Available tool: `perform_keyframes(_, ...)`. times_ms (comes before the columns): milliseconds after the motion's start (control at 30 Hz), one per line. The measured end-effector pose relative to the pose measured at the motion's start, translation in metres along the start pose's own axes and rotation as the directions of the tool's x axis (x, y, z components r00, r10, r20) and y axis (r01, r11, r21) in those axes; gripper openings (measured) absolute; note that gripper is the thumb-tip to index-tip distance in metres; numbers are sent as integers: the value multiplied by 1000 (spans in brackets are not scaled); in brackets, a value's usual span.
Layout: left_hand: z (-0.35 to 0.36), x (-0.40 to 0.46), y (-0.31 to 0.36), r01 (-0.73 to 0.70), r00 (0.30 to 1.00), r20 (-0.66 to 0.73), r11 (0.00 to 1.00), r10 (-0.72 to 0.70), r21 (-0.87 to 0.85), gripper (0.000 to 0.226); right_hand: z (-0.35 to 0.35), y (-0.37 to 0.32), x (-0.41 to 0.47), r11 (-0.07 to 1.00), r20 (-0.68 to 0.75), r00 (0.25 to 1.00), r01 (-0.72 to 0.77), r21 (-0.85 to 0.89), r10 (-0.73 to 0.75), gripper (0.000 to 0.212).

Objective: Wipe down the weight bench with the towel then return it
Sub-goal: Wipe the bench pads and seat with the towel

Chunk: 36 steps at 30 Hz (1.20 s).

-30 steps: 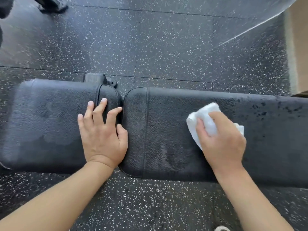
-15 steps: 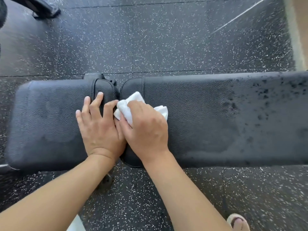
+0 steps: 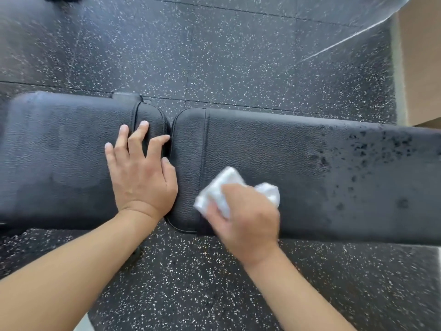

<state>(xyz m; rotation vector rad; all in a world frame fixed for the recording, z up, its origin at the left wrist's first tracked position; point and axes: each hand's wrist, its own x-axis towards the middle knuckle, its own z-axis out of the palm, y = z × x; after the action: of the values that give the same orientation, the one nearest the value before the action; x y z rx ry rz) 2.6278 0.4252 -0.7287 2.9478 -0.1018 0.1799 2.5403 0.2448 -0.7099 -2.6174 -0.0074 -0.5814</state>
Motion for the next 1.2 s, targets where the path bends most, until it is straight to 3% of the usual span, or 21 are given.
perform_keyframes(100,7,2,-7,1,1000,-19,1000,0,15,46,33,-50,20,991,26,999,-36,128,33,18)
perform_keyframes(200,7,1,-6,7,1000,-17,1000,-6,26,45,36,-48,15,987,21,998,-57,148,55,22)
perform_keyframes(333,0,-1,0,15,1000,3,1000,-15,7,48,5,-10,-8,982,102,980,160,99,-170,32)
perform_keyframes(400,-3,-2,2,12,1000,-1,1000,-12,7,48,-22,31,-18,978,124,970,208,23,-209,32)
perform_keyframes(567,-3,0,4,12,1000,-5,1000,-12,13,49,-72,112,-31,992,57,998,-4,-123,11,24)
perform_keyframes(633,-3,-1,3,8,1000,0,1000,-8,6,49,-64,100,-30,987,25,998,-50,-155,54,22)
perform_keyframes(800,-3,1,3,7,1000,-8,1000,-7,-3,48,-3,7,-11,993,56,991,119,-21,-118,29)
perform_keyframes(900,2,0,0,5,1000,-25,1000,-4,20,47,29,-36,-8,991,17,991,131,8,-131,23)
perform_keyframes(1067,5,2,-2,0,1000,-14,999,0,40,51,36,-39,-12,996,-28,996,89,6,-89,22)
perform_keyframes(1200,0,-1,4,8,1000,-30,1000,-7,19,50,24,-23,-15,986,62,986,147,74,-152,22)
